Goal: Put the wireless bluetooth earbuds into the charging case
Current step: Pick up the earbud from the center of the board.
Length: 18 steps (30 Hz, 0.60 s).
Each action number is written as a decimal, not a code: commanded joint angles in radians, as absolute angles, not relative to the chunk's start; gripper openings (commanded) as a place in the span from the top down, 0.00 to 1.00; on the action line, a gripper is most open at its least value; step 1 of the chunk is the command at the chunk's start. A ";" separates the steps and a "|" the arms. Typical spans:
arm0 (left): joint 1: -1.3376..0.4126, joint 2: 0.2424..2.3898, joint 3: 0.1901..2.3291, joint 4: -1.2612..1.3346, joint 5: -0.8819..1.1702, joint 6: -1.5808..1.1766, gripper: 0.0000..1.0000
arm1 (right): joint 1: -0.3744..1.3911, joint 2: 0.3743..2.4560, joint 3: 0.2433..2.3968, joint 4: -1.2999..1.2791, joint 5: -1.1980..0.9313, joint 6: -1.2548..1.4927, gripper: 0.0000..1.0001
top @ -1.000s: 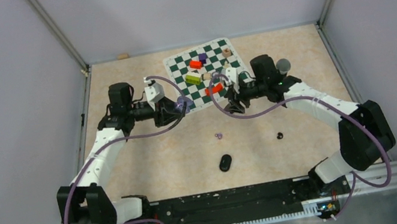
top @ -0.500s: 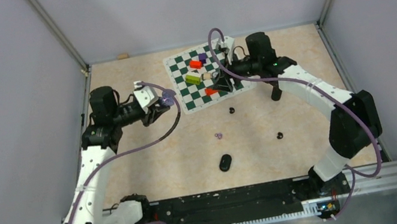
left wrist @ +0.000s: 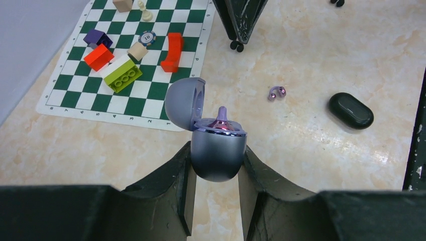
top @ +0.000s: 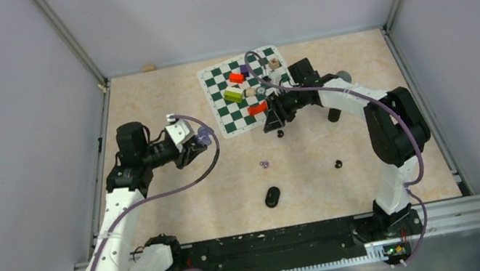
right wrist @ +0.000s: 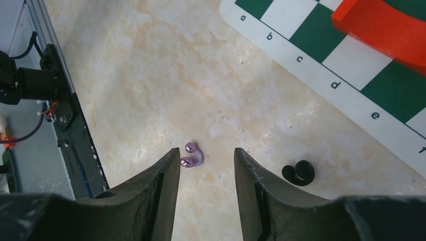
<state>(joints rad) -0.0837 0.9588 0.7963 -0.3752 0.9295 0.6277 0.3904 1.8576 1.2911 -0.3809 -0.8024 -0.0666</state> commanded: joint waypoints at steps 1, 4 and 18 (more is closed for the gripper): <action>-0.068 0.962 0.799 -0.327 0.996 0.618 1.00 | 0.387 1.957 1.375 -0.520 -0.812 -0.092 0.61; -0.060 0.960 0.791 -0.326 1.011 0.623 1.00 | 0.387 2.002 1.383 -0.577 -0.845 -0.100 0.65; -0.035 0.959 0.788 -0.313 1.050 0.600 1.00 | 0.455 1.989 1.337 -0.558 -0.715 -0.122 0.68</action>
<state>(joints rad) -0.0441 0.9604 0.7906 -0.3588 1.0073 0.6186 0.4252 2.0102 1.3407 -0.5446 -0.7551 -0.0975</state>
